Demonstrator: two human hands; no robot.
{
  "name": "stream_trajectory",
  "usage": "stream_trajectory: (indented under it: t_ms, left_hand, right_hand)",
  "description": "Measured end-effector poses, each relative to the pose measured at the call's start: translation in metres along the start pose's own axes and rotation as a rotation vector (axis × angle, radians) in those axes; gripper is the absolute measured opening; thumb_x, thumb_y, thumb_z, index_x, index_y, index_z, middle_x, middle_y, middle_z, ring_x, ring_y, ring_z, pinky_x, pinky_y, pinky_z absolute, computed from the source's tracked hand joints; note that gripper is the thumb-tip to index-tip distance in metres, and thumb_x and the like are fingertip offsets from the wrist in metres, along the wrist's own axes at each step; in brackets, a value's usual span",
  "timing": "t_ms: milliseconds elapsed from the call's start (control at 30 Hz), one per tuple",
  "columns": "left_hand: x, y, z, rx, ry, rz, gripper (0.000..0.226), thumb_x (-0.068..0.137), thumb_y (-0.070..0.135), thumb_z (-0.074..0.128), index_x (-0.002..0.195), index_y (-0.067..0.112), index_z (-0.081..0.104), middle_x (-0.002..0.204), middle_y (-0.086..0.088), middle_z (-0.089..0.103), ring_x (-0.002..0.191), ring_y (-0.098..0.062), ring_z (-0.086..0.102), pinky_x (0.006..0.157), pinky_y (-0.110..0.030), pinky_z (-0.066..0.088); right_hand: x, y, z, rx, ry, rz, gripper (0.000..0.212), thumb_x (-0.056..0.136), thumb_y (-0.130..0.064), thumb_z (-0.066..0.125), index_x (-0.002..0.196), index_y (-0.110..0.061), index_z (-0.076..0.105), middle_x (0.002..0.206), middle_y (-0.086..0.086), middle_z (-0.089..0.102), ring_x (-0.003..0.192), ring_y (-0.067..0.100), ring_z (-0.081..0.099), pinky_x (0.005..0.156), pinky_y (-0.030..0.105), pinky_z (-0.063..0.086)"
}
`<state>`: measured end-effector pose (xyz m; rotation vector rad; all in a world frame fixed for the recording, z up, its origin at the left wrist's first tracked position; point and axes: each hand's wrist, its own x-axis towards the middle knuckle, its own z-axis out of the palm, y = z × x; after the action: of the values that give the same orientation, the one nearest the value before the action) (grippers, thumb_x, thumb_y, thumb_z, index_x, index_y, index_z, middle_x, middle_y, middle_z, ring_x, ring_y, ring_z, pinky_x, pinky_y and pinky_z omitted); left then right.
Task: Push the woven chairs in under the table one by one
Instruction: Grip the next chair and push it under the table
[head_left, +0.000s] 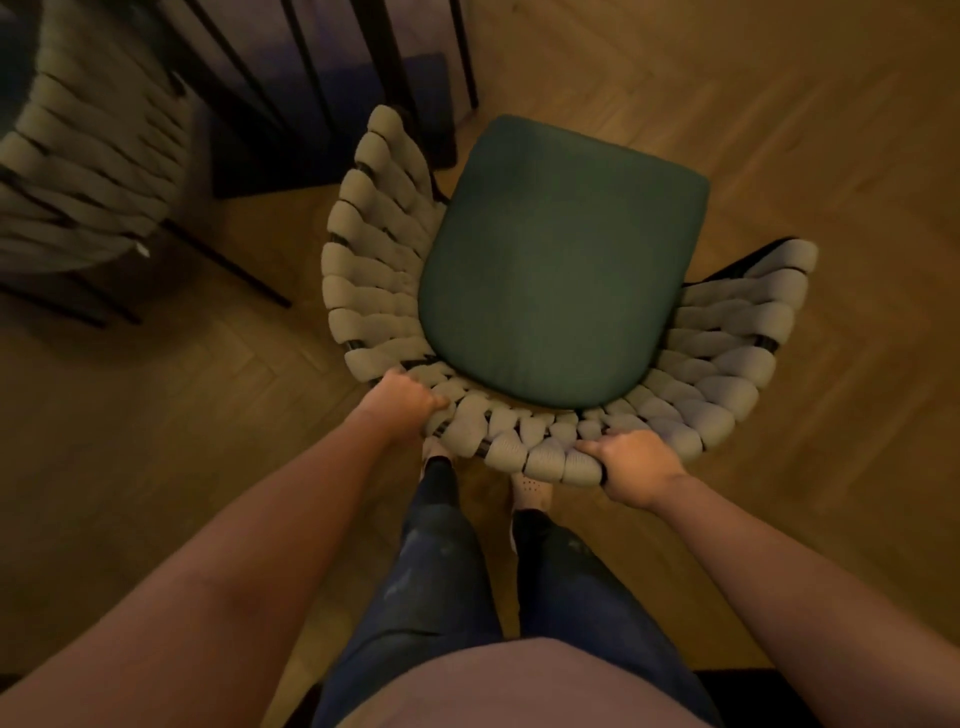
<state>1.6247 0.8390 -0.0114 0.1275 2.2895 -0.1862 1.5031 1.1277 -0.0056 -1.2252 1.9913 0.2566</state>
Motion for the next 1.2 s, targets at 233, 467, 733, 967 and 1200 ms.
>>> stream_trajectory:
  t_ms: [233, 467, 733, 967, 1200]
  left_hand:
    - [-0.019, -0.010, 0.014, -0.179, 0.054, -0.129, 0.050, 0.092, 0.033, 0.056, 0.139, 0.030, 0.041, 0.127, 0.000, 0.058, 0.118, -0.020, 0.053, 0.102, -0.037, 0.038]
    - [-0.017, -0.057, 0.020, -0.295, 0.092, -0.221, 0.054, 0.092, 0.033, 0.057, 0.143, 0.032, 0.038, 0.118, 0.003, 0.061, 0.109, -0.017, 0.057, 0.097, -0.033, 0.042]
    - [-0.010, -0.130, 0.018, -0.429, 0.119, -0.266, 0.052, 0.089, 0.034, 0.061, 0.138, 0.032, 0.044, 0.107, 0.003, 0.063, 0.096, -0.014, 0.058, 0.089, -0.031, 0.048]
    - [-0.006, -0.193, 0.017, -0.484, 0.101, -0.275, 0.051, 0.088, 0.030, 0.062, 0.135, 0.033, 0.044, 0.106, 0.004, 0.063, 0.094, -0.013, 0.058, 0.086, -0.029, 0.049]
    - [-0.006, -0.207, 0.030, -0.496, 0.134, -0.191, 0.049, 0.088, 0.031, 0.058, 0.136, 0.032, 0.044, 0.107, 0.005, 0.064, 0.096, -0.013, 0.060, 0.086, -0.030, 0.051]
  right_hand:
    - [0.031, -0.001, -0.044, -0.113, 0.010, -0.065, 0.048, 0.091, -0.021, 0.052, 0.138, -0.034, 0.049, 0.120, -0.001, 0.062, 0.110, 0.020, 0.058, 0.085, 0.032, 0.045]
    - [0.094, -0.013, -0.093, -0.295, 0.051, -0.043, 0.044, 0.094, -0.019, 0.046, 0.134, -0.039, 0.050, 0.120, -0.005, 0.063, 0.116, 0.021, 0.054, 0.100, 0.041, 0.035]
    - [0.163, -0.039, -0.152, -0.370, 0.109, 0.080, 0.038, 0.097, -0.017, 0.046, 0.128, -0.037, 0.056, 0.119, -0.005, 0.063, 0.122, 0.023, 0.047, 0.108, 0.054, 0.024]
    - [0.214, -0.060, -0.200, -0.376, 0.083, 0.059, 0.039, 0.098, -0.017, 0.044, 0.131, -0.036, 0.054, 0.122, -0.004, 0.061, 0.119, 0.022, 0.048, 0.100, 0.046, 0.034]
    - [0.217, -0.066, -0.208, -0.412, -0.017, 0.069, 0.045, 0.100, -0.023, 0.043, 0.140, -0.042, 0.043, 0.129, -0.005, 0.058, 0.123, 0.022, 0.045, 0.102, 0.045, 0.031]
